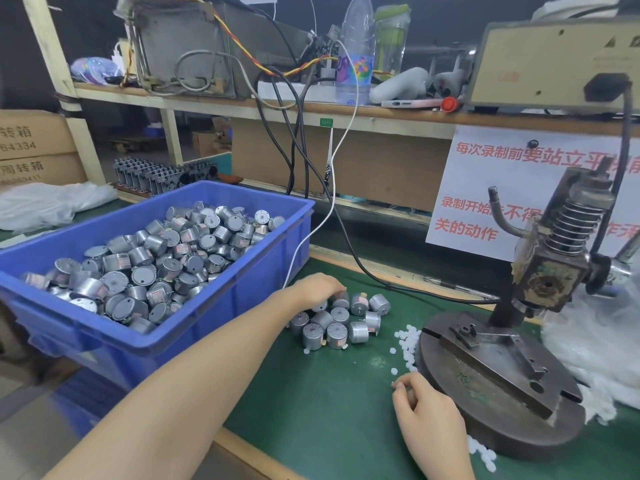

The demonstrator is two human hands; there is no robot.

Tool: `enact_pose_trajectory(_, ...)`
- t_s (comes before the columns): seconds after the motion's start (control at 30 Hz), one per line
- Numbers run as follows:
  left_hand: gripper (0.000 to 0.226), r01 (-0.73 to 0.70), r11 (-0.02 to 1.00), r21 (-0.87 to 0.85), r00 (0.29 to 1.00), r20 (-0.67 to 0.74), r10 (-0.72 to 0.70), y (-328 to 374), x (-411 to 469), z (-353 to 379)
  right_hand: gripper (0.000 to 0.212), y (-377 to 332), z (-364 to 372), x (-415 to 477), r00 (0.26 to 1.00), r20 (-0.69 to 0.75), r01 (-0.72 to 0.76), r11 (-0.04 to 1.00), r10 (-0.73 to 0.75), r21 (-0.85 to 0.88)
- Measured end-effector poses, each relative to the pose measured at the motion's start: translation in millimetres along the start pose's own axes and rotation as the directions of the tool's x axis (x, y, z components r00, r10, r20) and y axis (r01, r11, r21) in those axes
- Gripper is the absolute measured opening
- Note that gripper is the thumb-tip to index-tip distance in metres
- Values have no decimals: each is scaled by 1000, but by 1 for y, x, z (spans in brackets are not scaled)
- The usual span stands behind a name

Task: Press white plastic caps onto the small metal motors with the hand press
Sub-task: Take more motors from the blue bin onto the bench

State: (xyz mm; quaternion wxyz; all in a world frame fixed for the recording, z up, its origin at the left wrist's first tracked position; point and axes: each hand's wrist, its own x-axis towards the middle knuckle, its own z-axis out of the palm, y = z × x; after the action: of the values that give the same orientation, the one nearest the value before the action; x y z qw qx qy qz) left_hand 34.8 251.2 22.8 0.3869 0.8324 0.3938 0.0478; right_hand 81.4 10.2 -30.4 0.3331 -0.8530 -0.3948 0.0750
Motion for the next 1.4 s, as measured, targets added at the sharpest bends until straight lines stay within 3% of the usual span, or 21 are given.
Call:
enact_pose_trajectory(0.23, 38, -90, 950, 298, 989, -86, 121, -11, 2, 6, 13, 0, 0, -1, 1000, -5, -2, 1000, 2, 11)
enact_pose_trajectory(0.37, 41, -141, 938, 318, 969, -150, 196, 2, -4, -8, 14, 0, -1, -1, 1000, 7, 3, 1000, -4, 12)
enact_pose_trajectory(0.53, 27, -225, 888, 400, 873, -323, 366, 42, -16, -55, 14, 0, -3, -1, 1000, 16, -13, 999, 12, 32)
enact_pose_trajectory(0.67, 25, -110, 859, 500, 738, -538, 407, 38, -32, -100, 18, 0, -4, -3, 1000, 4, -14, 998, 13, 69)
enact_pose_trajectory(0.73, 24, -12, 887, 461, 732, -600, 322, 13, -37, -120, 17, 1, -4, -2, 1000, 3, -11, 998, 11, 66)
enact_pose_trajectory(0.83, 22, 199, 885, 422, 816, -571, 89, -38, -45, -133, 15, 1, -3, -3, 1000, -1, -11, 999, 12, 52)
enact_pose_trajectory(0.87, 26, 289, 848, 444, 850, -527, -14, -54, -49, -133, 16, 1, -3, -3, 1000, -3, -11, 999, 11, 48)
enact_pose_trajectory(0.93, 45, 461, 681, 569, 879, -399, -261, -77, -58, -134, 16, 0, -1, -3, 1000, -10, -13, 999, 13, 50)
enact_pose_trajectory(1.0, 59, 488, 512, 707, 865, -315, -389, -87, -64, -137, 15, 0, 0, -1, 1000, -7, -26, 999, 26, 46)
enact_pose_trajectory(1.2, 63, 401, 388, 830, 891, -255, -375, -79, -68, -143, 21, 1, 2, 1, 999, -24, -29, 999, 30, 43)
enact_pose_trajectory(1.4, 54, 377, 394, 838, 881, -194, -431, -67, -76, -138, 16, 2, 2, 2, 1000, -14, -13, 999, 13, 44)
